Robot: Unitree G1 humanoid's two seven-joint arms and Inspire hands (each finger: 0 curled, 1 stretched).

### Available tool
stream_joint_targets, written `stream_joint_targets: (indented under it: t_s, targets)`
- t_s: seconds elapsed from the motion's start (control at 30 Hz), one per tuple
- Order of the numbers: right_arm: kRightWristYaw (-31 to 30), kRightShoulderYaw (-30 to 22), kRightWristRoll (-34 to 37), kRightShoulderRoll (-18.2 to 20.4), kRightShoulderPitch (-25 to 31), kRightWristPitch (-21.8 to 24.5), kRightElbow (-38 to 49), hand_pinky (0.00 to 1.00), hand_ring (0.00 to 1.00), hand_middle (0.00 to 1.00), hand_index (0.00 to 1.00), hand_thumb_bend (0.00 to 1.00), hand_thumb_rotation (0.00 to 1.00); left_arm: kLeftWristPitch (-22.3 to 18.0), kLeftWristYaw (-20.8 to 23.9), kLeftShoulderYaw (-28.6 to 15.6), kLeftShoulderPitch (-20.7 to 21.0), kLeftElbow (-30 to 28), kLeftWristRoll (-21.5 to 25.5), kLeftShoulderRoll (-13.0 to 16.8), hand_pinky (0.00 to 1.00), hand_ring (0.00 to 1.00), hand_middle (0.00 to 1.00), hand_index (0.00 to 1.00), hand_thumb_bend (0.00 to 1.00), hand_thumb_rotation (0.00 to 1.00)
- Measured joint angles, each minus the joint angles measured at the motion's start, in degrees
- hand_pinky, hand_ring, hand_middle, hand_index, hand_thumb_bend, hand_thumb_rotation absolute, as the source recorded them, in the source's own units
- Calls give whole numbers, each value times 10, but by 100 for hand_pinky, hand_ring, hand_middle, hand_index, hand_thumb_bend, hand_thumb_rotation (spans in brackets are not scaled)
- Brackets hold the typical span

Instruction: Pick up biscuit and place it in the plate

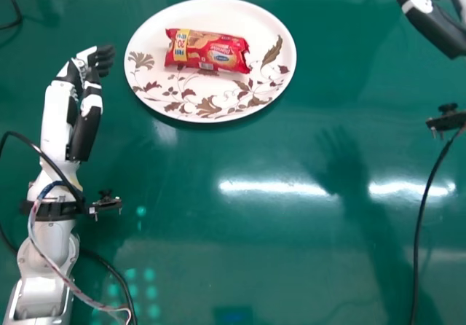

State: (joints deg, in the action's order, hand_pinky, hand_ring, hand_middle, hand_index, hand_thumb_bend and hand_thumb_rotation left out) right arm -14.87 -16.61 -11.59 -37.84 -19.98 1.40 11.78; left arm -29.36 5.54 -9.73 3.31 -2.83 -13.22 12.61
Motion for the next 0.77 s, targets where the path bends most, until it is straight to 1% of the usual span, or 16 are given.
stream_joint_targets:
  t_s: [0.03,0.07,0.1,0.2,0.27,0.3,0.37,0.43,0.53,0.57,0.63,0.7,0.73,0.77]
  targets:
    - [0,-11,12,6,18,3,16,67,80,85,82,64,31,3,0,0,0,-1,3,-2,79,80,82,82,19,23]
    - [0,-21,22,13,37,7,35,65,79,84,82,61,25,6,-1,1,0,-2,7,-5,78,80,82,82,18,23]
    - [0,-29,29,19,52,9,49,65,79,83,81,60,22,7,-1,2,1,-3,10,-7,78,80,82,82,17,23]
    - [0,-48,54,37,85,16,84,66,80,83,81,58,25,12,-3,10,2,-7,11,-9,76,79,81,81,16,25]
    - [2,-56,68,54,104,19,104,64,80,83,80,60,30,14,-4,14,4,-8,11,-11,74,79,81,81,15,24]
    - [6,-58,71,64,114,19,112,65,80,83,80,59,32,13,-4,14,6,-7,13,-11,75,79,81,81,14,24]
    - [9,-59,79,75,129,11,116,66,80,84,81,56,36,8,-4,16,8,-4,21,-12,75,79,81,81,13,22]
    - [9,-59,91,87,141,2,116,69,82,85,81,54,36,1,-4,17,9,-3,23,-13,73,79,81,81,13,21]
    - [18,-57,107,115,150,11,127,70,81,86,82,47,37,-7,-4,19,10,-3,31,-17,74,79,81,81,11,22]
    - [22,-55,108,123,154,13,131,71,82,86,82,44,37,-10,-4,19,11,-3,32,-18,74,79,81,82,11,24]
    - [27,-52,111,135,158,13,137,71,82,86,83,39,32,-12,-4,20,11,-4,32,-20,73,79,81,82,10,26]
    - [31,-48,129,152,159,12,138,72,83,86,83,35,28,-15,-3,20,11,-4,31,-21,73,79,81,82,9,27]
    - [32,-45,137,159,159,10,138,73,84,87,83,33,25,-16,-2,20,11,-4,31,-22,73,79,81,82,9,27]
    - [32,-44,148,166,159,6,138,74,84,87,83,33,25,-17,-1,20,11,-4,31,-23,73,80,81,82,8,26]
